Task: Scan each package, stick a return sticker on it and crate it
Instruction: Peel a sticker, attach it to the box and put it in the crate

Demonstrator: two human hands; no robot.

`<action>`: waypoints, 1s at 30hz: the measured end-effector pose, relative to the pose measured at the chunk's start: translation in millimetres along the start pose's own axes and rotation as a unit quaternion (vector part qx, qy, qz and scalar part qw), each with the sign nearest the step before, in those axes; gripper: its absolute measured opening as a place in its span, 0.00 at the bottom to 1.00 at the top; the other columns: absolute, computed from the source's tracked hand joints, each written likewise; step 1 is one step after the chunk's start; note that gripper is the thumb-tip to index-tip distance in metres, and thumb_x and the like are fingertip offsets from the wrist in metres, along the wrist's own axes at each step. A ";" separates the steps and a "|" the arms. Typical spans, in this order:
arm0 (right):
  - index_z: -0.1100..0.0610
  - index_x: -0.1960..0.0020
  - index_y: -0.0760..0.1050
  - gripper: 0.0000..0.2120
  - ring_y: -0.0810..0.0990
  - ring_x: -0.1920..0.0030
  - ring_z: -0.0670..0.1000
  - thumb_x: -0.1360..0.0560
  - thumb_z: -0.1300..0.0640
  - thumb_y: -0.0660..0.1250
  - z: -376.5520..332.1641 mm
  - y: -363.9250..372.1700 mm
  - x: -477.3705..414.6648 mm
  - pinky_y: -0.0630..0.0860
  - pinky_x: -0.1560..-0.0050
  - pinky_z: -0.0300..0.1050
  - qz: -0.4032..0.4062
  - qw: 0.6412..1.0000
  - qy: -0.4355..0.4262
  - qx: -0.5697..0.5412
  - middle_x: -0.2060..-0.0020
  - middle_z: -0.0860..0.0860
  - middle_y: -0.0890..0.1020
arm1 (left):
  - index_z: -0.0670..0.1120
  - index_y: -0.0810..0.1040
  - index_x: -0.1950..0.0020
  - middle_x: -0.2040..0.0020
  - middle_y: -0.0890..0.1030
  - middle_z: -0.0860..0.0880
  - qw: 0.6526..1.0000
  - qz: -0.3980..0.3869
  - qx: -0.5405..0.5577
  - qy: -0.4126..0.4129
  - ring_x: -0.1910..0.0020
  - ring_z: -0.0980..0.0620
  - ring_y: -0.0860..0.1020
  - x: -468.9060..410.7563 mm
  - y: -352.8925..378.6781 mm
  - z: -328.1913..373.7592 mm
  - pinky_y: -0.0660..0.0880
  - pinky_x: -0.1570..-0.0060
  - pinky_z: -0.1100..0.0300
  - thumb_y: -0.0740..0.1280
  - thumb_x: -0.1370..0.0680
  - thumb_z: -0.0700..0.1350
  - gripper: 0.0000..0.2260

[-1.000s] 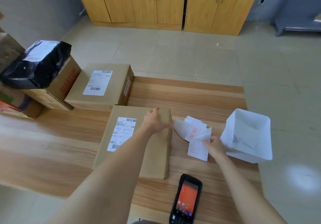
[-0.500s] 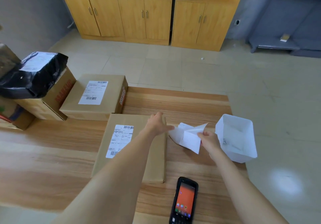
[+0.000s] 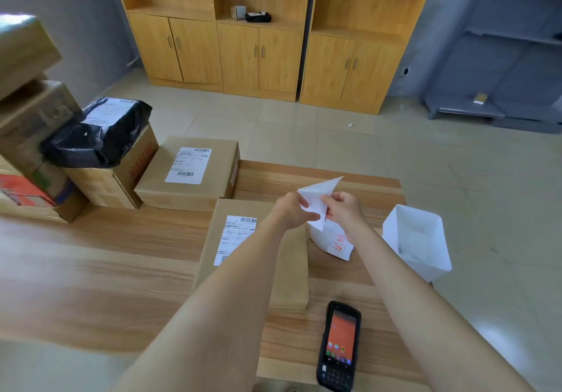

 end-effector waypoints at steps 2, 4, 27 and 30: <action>0.56 0.59 0.74 0.05 0.76 0.61 0.52 0.24 0.58 0.66 -4.7 10.6 6.0 0.77 0.44 0.53 -0.007 1.000 -0.006 0.008 0.63 0.52 0.77 | 0.42 0.73 0.38 0.36 0.72 0.46 1.000 0.006 0.012 0.000 0.37 0.49 0.72 3.3 -5.2 -5.9 0.69 0.46 0.60 0.72 0.26 0.49 0.20; 0.57 0.58 0.75 0.05 0.76 0.60 0.52 0.24 0.58 0.66 -6.7 19.8 11.6 0.77 0.45 0.52 -0.014 1.000 -0.006 0.017 0.63 0.52 0.78 | 0.42 0.74 0.38 0.36 0.73 0.46 1.000 0.012 0.022 -0.004 0.37 0.49 0.72 6.9 -10.1 -12.3 0.70 0.45 0.59 0.72 0.26 0.49 0.20; 0.67 0.49 0.79 0.07 0.80 0.60 0.50 0.23 0.65 0.65 -1.1 33.1 39.1 0.78 0.51 0.40 -0.082 0.997 -0.002 -0.010 0.57 0.58 0.81 | 0.40 0.78 0.41 0.43 0.79 0.44 0.997 -0.022 0.065 -0.023 0.43 0.46 0.77 5.6 -5.5 -32.8 0.73 0.43 0.54 0.70 0.26 0.52 0.19; 0.67 0.50 0.79 0.06 0.81 0.62 0.47 0.23 0.67 0.65 -4.5 29.7 39.2 0.77 0.46 0.44 -0.094 0.996 -0.006 -0.007 0.58 0.57 0.81 | 0.40 0.79 0.41 0.43 0.80 0.43 0.997 -0.028 0.065 -0.014 0.43 0.46 0.77 4.9 -6.2 -29.0 0.71 0.47 0.57 0.70 0.26 0.51 0.18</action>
Point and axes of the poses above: each hand's wrist, its own x-axis away from the middle knuckle, its own y-axis out of the palm, z = x × y, the point moved 6 cm from there along -x, towards the middle knuckle
